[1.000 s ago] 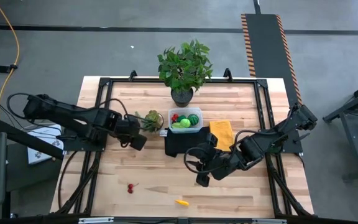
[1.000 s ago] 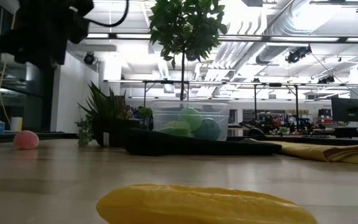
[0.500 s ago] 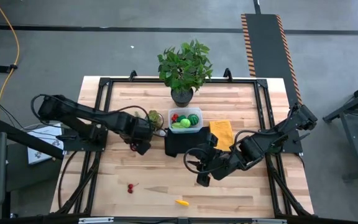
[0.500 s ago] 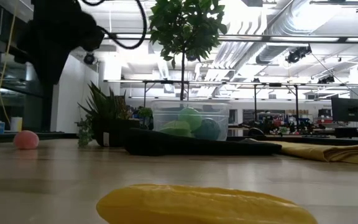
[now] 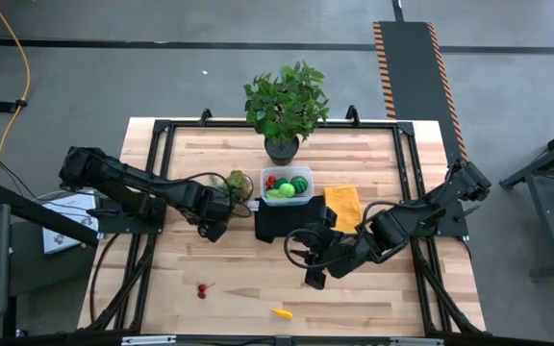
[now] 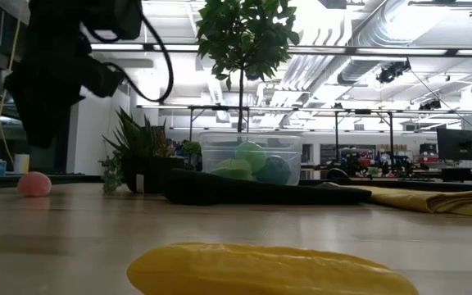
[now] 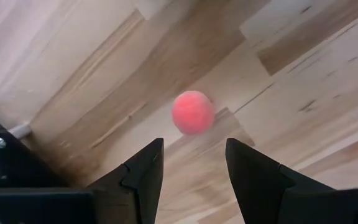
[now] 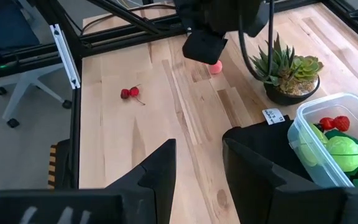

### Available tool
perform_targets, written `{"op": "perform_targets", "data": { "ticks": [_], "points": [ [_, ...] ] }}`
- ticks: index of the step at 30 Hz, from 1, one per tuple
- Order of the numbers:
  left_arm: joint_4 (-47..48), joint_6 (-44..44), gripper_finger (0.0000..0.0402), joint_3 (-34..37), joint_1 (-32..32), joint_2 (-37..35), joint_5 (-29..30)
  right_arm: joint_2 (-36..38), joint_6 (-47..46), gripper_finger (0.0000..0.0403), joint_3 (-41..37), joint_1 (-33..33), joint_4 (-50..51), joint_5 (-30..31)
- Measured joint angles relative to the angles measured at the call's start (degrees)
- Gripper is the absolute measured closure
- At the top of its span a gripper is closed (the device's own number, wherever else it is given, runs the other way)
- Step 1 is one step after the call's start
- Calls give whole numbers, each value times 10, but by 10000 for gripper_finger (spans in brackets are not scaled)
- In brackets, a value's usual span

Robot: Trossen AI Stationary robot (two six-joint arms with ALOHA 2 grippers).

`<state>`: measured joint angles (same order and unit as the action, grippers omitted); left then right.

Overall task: Pick and placing Produce into tupperware
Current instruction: Put the peach into the transparent bin

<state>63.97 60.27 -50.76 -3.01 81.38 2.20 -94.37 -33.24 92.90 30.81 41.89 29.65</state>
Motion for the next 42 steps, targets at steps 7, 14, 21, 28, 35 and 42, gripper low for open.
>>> {"op": "perform_targets", "data": {
  "ticks": [7,14,21,28,35,42],
  "points": [
    [-48,0,238,33,0,0,-4,0,-4,279,0,0,0,-2],
    [-64,0,238,57,0,0,-4,0,-15,279,0,0,-1,-2],
    [-104,-5,225,77,0,0,-19,0,-24,279,0,0,-1,-1],
    [-104,-2,171,78,0,0,-7,0,-28,279,0,0,-1,-1],
    [-113,-6,154,78,0,0,4,0,-30,279,0,0,-1,0],
    [-118,-17,169,78,9,0,12,0,-30,279,0,-1,-2,1]
  ]
}}
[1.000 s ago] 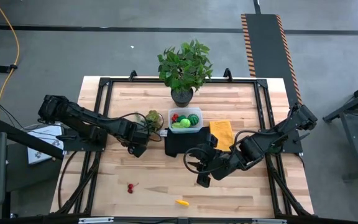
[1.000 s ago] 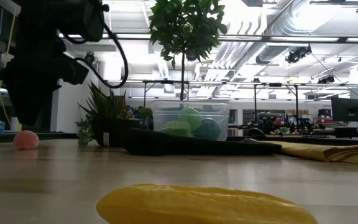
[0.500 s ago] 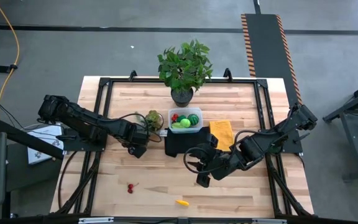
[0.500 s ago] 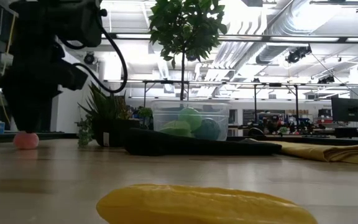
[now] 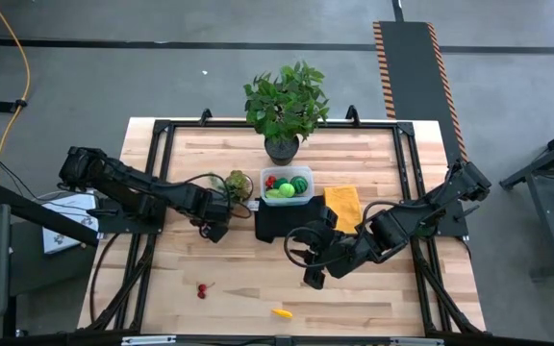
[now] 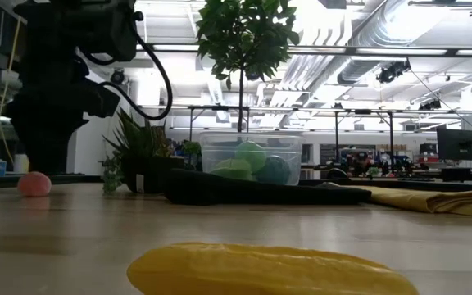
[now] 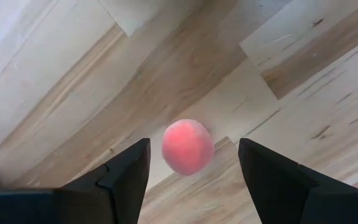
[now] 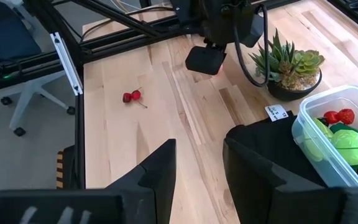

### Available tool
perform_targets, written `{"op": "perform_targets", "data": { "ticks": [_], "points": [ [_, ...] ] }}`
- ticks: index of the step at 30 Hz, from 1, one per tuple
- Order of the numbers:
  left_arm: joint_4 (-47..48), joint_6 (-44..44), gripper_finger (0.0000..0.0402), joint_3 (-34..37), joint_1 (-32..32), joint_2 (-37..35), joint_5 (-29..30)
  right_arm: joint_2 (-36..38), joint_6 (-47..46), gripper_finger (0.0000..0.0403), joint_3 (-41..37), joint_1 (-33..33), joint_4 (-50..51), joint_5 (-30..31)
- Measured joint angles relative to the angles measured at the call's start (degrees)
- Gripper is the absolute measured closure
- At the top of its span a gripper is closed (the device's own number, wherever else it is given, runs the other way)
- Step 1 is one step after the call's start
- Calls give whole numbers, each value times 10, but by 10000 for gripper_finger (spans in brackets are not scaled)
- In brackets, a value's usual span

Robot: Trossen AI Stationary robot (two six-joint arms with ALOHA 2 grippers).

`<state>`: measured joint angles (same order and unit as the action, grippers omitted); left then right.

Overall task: Pick and placing Produce into tupperware
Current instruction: Put the peach into the transparent bin

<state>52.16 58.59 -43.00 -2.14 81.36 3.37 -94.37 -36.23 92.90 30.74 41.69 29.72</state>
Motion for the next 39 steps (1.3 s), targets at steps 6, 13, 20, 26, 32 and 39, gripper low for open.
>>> {"op": "perform_targets", "data": {
  "ticks": [6,13,20,26,32,39],
  "points": [
    [2,-17,176,1,8,1,-1,0,0,279,0,0,-3,2],
    [-1,-15,175,21,10,3,-21,0,0,279,0,0,-4,3],
    [-26,-13,174,39,10,3,-40,0,0,279,0,0,-4,13],
    [-48,-17,174,39,10,3,-40,0,0,279,0,0,-4,16],
    [-56,-18,174,39,10,3,-39,0,0,279,0,0,-4,16],
    [-56,-18,185,39,10,3,-38,0,0,279,0,0,-4,16]
  ]
}}
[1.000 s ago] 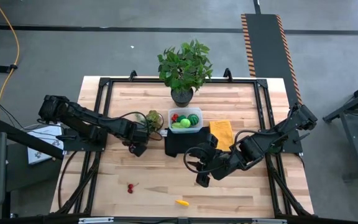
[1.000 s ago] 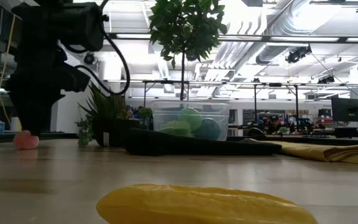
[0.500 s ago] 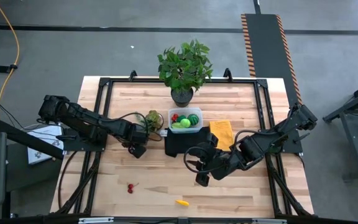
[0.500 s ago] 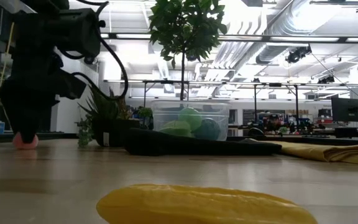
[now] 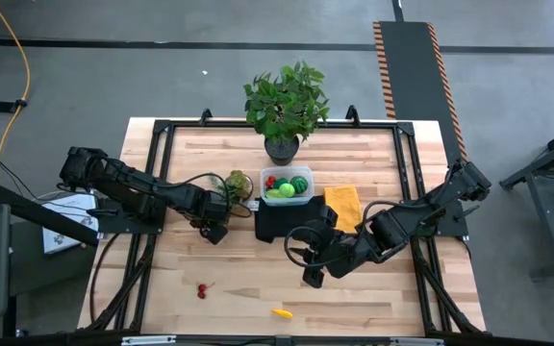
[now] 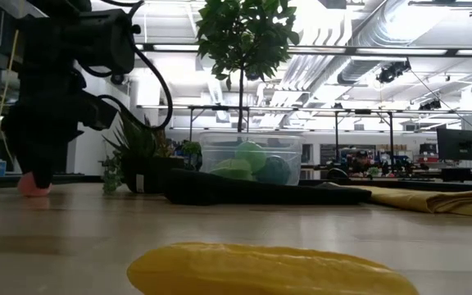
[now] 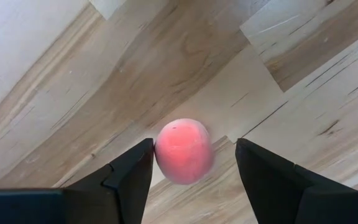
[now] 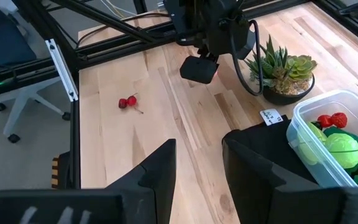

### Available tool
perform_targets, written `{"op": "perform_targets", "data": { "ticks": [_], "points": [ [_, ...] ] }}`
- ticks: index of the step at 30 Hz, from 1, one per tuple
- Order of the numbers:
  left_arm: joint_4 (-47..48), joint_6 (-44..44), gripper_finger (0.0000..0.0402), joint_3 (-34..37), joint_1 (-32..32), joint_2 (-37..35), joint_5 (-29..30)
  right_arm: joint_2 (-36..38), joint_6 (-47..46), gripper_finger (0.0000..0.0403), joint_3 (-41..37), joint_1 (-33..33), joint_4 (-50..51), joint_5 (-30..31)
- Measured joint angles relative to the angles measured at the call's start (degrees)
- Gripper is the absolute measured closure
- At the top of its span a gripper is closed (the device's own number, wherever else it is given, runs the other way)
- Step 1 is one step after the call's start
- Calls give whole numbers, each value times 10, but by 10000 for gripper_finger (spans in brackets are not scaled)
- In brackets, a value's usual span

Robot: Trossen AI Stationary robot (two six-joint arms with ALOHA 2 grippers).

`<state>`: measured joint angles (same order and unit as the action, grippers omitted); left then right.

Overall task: Pick and placing Produce into tupperware
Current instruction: Put the peach into the transparent bin

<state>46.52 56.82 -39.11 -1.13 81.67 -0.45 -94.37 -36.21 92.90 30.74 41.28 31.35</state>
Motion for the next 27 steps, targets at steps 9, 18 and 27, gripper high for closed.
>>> {"op": "perform_targets", "data": {
  "ticks": [9,18,27],
  "points": [
    [0,0,231,0,0,0,0,0,0,279,0,0,0,0],
    [0,0,260,0,0,0,-3,0,0,279,0,0,0,0],
    [0,-12,271,0,0,0,-30,0,0,279,0,0,0,0]
  ]
}}
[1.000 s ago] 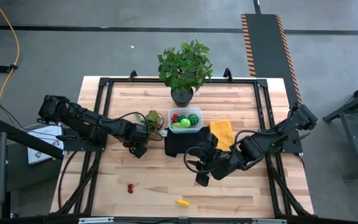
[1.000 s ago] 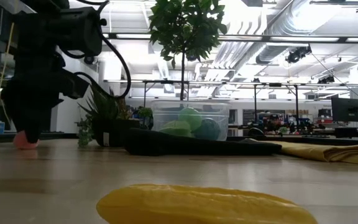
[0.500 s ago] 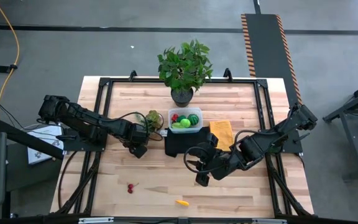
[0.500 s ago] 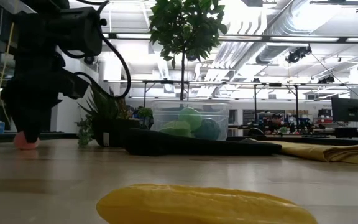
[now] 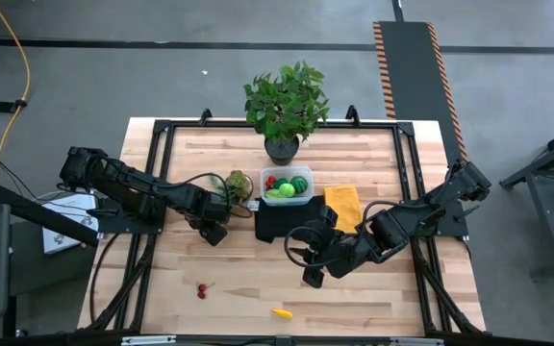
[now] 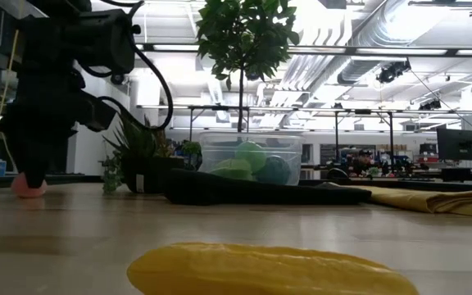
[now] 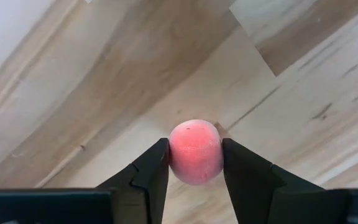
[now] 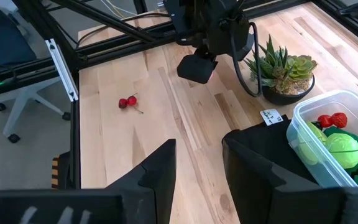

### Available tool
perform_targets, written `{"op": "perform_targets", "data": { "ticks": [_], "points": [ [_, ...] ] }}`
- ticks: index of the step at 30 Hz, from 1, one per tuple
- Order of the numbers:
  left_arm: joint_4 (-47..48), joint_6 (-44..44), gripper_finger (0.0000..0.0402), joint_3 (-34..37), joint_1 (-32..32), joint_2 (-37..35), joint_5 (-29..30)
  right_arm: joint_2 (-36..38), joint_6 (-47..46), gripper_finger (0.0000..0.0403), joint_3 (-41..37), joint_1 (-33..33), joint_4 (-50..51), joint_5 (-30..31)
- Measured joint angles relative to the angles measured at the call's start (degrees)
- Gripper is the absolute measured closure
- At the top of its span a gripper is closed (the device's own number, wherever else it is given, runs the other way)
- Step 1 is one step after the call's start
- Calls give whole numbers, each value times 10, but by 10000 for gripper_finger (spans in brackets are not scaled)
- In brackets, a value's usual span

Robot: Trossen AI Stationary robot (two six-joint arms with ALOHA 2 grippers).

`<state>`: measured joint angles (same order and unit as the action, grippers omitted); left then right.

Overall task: Pick and placing Produce into tupperware
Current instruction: Put the peach into the transparent bin

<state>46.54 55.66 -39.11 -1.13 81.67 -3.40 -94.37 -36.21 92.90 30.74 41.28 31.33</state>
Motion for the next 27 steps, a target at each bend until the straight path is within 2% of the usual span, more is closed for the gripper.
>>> {"op": "perform_targets", "data": {
  "ticks": [7,14,20,27],
  "points": [
    [-3,-9,267,0,0,0,-40,0,1,279,0,0,-2,0],
    [-38,-21,266,0,0,0,-101,0,21,279,0,0,-46,0],
    [-113,-21,266,0,0,0,-149,0,26,279,0,0,-53,0],
    [-246,-14,266,0,0,0,-200,0,26,279,0,0,-56,0]
  ]
}}
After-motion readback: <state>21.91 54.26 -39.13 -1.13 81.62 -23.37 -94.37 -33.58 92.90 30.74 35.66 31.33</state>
